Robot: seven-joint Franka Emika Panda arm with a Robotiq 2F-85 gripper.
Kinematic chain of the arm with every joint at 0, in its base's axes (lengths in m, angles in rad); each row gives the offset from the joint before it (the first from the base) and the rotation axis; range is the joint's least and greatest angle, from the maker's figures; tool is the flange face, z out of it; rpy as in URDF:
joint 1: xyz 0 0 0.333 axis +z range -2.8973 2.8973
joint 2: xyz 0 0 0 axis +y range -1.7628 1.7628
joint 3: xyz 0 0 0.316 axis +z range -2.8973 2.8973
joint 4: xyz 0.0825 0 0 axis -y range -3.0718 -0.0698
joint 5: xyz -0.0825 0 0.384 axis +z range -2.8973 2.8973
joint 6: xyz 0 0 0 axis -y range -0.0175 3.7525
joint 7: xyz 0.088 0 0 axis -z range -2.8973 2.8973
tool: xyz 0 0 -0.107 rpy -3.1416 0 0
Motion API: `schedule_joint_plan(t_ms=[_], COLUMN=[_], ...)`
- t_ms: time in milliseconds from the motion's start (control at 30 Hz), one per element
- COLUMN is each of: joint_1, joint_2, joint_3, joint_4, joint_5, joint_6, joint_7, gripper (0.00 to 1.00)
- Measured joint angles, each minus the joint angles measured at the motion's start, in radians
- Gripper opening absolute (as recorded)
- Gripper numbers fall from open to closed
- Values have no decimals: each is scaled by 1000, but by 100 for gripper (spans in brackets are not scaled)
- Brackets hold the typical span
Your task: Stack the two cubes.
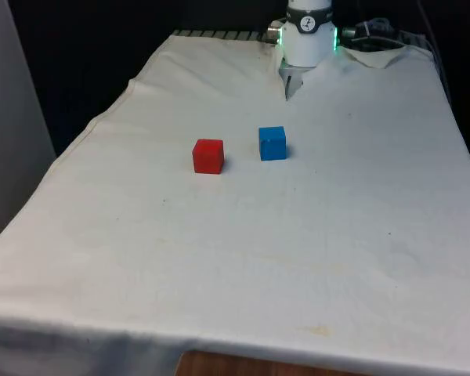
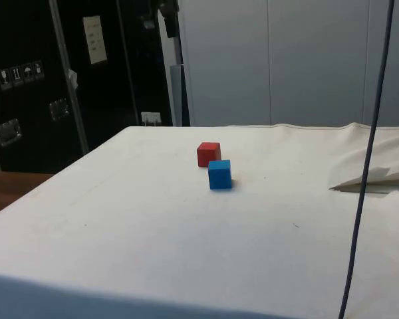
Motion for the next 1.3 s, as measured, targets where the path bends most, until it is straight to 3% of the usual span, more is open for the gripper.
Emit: schedule_joint_plan(t_ms=[333, 867, 1300], joint_1=[0, 0, 0], joint_2=[-71, -118, -152], joint_3=[5, 5, 5], joint_4=[-139, -289, -448], joint_5=[0, 0, 0], joint_6=[109, 248, 397], joint_7=[0, -2, -18], gripper=[100, 100, 100])
